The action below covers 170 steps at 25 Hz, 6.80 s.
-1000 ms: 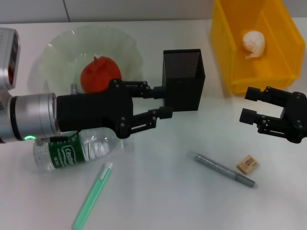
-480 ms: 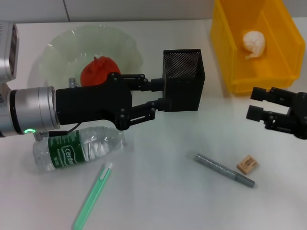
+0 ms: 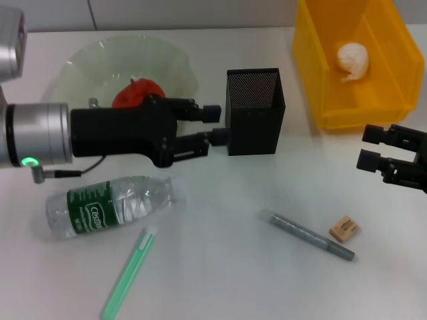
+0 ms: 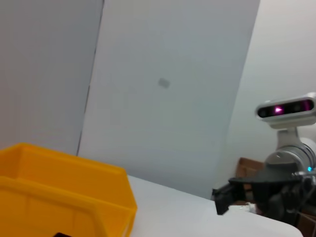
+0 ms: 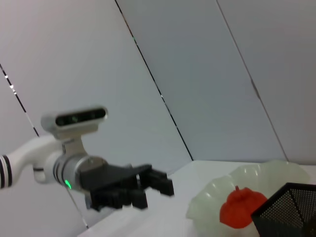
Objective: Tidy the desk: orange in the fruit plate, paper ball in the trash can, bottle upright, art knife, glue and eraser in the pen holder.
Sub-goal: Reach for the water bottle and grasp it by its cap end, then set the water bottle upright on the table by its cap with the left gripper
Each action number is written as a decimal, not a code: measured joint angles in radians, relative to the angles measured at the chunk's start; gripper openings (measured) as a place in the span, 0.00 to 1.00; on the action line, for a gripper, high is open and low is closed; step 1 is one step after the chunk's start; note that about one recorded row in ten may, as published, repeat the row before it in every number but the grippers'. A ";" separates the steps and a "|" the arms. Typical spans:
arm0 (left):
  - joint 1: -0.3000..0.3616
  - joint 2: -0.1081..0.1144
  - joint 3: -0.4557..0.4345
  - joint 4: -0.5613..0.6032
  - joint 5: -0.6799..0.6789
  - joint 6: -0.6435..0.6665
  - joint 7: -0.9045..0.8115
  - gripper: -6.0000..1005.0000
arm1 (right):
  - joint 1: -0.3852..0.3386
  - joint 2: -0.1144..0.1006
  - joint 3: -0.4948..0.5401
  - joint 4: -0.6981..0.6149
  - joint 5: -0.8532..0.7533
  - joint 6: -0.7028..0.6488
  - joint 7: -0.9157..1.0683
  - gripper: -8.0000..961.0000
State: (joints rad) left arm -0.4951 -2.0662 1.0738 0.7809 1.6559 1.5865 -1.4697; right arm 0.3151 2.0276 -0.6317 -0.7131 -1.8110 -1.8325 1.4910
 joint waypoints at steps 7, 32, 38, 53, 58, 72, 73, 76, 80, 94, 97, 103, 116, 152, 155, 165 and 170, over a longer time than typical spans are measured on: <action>0.017 0.002 -0.005 0.119 0.048 -0.002 -0.146 0.43 | -0.033 0.022 -0.005 -0.036 -0.036 -0.036 -0.152 0.77; 0.056 -0.003 0.234 0.790 0.441 0.162 -0.512 0.43 | -0.023 0.049 0.003 0.048 -0.106 -0.022 -0.206 0.77; 0.022 -0.005 0.303 0.774 0.489 0.101 -0.506 0.43 | -0.024 0.049 0.002 0.053 -0.109 -0.022 -0.207 0.77; -0.130 -0.014 0.498 0.646 0.697 -0.031 -0.611 0.49 | 0.000 0.049 0.002 0.066 -0.105 -0.021 -0.202 0.77; -0.148 -0.014 0.529 0.642 0.722 -0.051 -0.648 0.52 | 0.005 0.049 0.001 0.080 -0.104 -0.020 -0.201 0.77; -0.161 -0.014 0.554 0.652 0.801 -0.016 -0.691 0.62 | 0.015 0.047 0.003 0.090 -0.102 -0.017 -0.205 0.77; -0.164 -0.014 0.554 0.649 0.805 -0.015 -0.694 0.64 | 0.015 0.047 0.003 0.090 -0.102 -0.016 -0.206 0.77; -0.168 -0.014 0.551 0.646 0.822 -0.015 -0.698 0.66 | 0.015 0.048 0.003 0.090 -0.102 -0.014 -0.207 0.77; -0.169 -0.014 0.560 0.643 0.860 -0.016 -0.700 0.66 | 0.015 0.049 0.003 0.092 -0.102 -0.007 -0.211 0.78; -0.200 -0.014 0.624 0.562 0.927 -0.055 -0.751 0.66 | 0.016 0.049 0.003 0.117 -0.100 0.003 -0.225 0.77; -0.200 -0.014 0.627 0.557 0.927 -0.063 -0.751 0.66 | 0.016 0.049 0.003 0.118 -0.100 0.003 -0.225 0.77; -0.205 -0.014 0.627 0.531 0.940 -0.082 -0.762 0.66 | 0.016 0.049 0.003 0.133 -0.100 0.003 -0.234 0.77; -0.248 -0.014 0.640 0.434 0.966 -0.110 -0.778 0.65 | 0.016 0.048 0.003 0.143 -0.100 0.006 -0.246 0.77; -0.277 -0.014 0.681 0.443 0.999 -0.139 -0.843 0.45 | 0.016 0.049 0.003 0.146 -0.102 0.015 -0.247 0.77; -0.247 -0.013 0.674 0.516 0.983 -0.127 -0.832 0.45 | 0.016 0.049 0.003 0.146 -0.102 0.015 -0.247 0.77; -0.154 -0.008 0.579 0.691 0.876 -0.099 -0.757 0.46 | 0.017 0.047 0.003 0.145 -0.100 0.015 -0.247 0.77; -0.113 -0.007 0.518 0.740 0.806 -0.112 -0.706 0.46 | 0.021 0.046 0.003 0.144 -0.100 0.015 -0.247 0.77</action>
State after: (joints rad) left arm -0.6082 -2.0732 1.5915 1.5208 2.4618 1.4748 -2.1759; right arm 0.3364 2.0739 -0.6289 -0.5691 -1.9112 -1.8178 1.2440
